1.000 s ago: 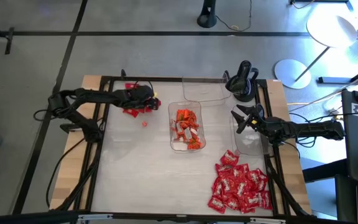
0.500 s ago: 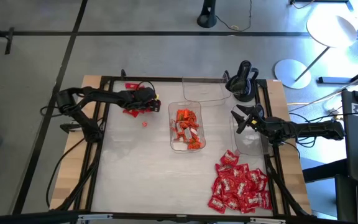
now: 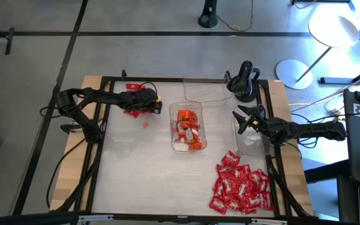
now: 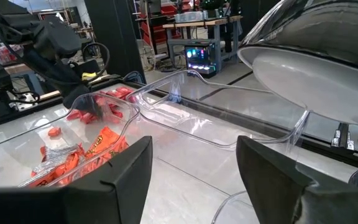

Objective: Sort candy
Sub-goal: Put the red chocolate into the top transparent bin

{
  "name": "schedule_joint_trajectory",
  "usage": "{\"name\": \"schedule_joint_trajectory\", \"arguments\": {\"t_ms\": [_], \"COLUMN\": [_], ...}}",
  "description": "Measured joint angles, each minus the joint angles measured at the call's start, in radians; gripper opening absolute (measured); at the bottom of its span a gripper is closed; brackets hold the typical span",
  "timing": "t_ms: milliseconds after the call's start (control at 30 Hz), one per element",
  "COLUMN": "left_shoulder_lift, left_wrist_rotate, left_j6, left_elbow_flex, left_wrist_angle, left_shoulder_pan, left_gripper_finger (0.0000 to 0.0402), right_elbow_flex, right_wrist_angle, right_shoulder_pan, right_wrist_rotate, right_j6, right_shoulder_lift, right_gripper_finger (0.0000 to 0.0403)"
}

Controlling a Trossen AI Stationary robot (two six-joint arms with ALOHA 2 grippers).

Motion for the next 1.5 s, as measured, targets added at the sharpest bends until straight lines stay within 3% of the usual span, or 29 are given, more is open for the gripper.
{"name": "schedule_joint_trajectory", "arguments": {"t_ms": [167,367,567,733,867,1133,1300,1500], "left_shoulder_lift": [-0.097,-0.267,-0.357,-0.336,-0.293,-0.184,-0.120,-0.042], "left_wrist_rotate": [0.004,0.002,0.001,0.001,-0.049,-0.117,-0.151,-0.156], "left_j6": [0.020,0.035,0.134,0.231,0.289,0.306,0.334,0.344], "left_elbow_flex": [0.006,0.006,0.007,0.008,0.008,0.008,0.041,0.120], "left_wrist_angle": [0.005,0.049,0.303,0.566,0.677,0.853,0.882,0.883], "left_shoulder_pan": [-0.043,-0.126,-0.248,-0.340,-0.398,-0.453,-0.456,-0.456], "left_gripper_finger": [0.0125,0.0129,0.0125,0.0126,0.0126,0.0127,0.0127,0.0127], "right_elbow_flex": [-0.005,-0.006,-0.004,-0.002,0.006,0.146,0.237,0.374], "right_wrist_angle": [0.044,0.193,0.327,0.414,0.425,0.430,0.465,0.568], "right_shoulder_pan": [0.000,0.000,0.000,0.000,0.000,0.000,0.000,0.000], "right_wrist_rotate": [-0.009,-0.098,-0.194,-0.261,-0.283,-0.320,-0.416,-0.346], "right_j6": [-0.003,-0.003,0.006,0.008,0.014,0.028,0.020,0.019], "right_shoulder_lift": [0.000,0.000,0.000,0.023,0.079,0.374,0.615,0.893], "right_gripper_finger": [0.0230,0.0230,0.0230,0.0230,0.0230,0.0230,0.0230,0.0230]}}
